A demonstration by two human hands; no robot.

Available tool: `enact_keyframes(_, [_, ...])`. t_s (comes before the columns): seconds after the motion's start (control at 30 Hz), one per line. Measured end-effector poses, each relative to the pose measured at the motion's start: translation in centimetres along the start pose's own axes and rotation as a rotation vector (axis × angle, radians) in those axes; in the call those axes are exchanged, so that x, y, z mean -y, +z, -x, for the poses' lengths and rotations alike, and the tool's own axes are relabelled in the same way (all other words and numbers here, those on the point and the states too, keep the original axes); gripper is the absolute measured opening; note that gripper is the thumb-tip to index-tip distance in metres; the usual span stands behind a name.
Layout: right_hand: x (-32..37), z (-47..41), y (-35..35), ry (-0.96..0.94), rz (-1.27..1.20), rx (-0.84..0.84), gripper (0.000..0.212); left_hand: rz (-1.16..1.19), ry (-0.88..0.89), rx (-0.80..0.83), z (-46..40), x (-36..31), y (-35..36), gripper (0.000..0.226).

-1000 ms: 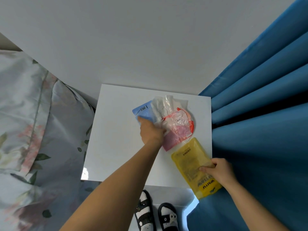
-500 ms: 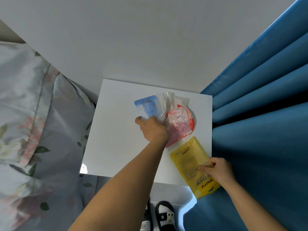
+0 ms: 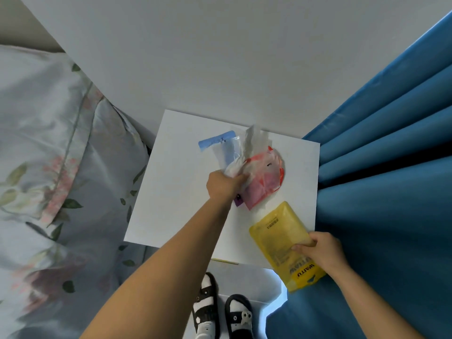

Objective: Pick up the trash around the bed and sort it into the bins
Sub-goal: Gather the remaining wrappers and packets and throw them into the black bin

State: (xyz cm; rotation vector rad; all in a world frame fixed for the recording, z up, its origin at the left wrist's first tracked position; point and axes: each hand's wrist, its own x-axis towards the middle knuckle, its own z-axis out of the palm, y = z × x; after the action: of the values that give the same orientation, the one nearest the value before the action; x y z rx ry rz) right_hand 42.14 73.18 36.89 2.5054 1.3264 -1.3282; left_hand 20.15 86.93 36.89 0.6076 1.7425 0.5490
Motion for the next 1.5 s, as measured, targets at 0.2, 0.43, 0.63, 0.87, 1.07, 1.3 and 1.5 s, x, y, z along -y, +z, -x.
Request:
enact_keyframes(0.2, [1.5, 0.4, 0.2, -0.104, 0.028, 0.026, 0.022, 0.297, -0.003, 0.050, 2.0, 2.0, -6.4, 0.024])
enact_keyframes(0.43, [9.7, 3.7, 3.8, -0.325, 0.108, 0.204, 0.020, 0.442, -0.032, -0.128, 9.5, 9.0, -17.5, 0.028])
enact_keyframes(0.63, [17.5, 10.9, 11.2, -0.559, 0.299, 0.356, 0.009, 0.700, -0.127, -0.407, 18.5, 21.0, -27.6, 0.022])
enact_keyframes(0.87, [19.8, 20.1, 24.8, -0.775, 0.562, 0.518, 0.022, 0.993, -0.256, -0.712, 31.3, 40.0, -34.9, 0.024])
enact_keyframes(1.07, [17.4, 31.2, 37.0, -0.876, 0.712, 0.671, 0.022, 1.254, -0.352, -0.862, 42.5, 56.1, -35.4, 0.016])
enact_keyframes(1.3, [10.3, 45.9, 51.7, -0.954, 0.886, 0.806, 0.014, 1.465, -0.455, -0.972, 53.6, 72.2, -34.8, 0.044])
enact_keyframes(1.5, [2.6, 55.2, 63.3, -0.983, 0.968, 0.872, 0.018, 1.585, -0.530, -0.999, 57.8, 82.8, -33.9, 0.029])
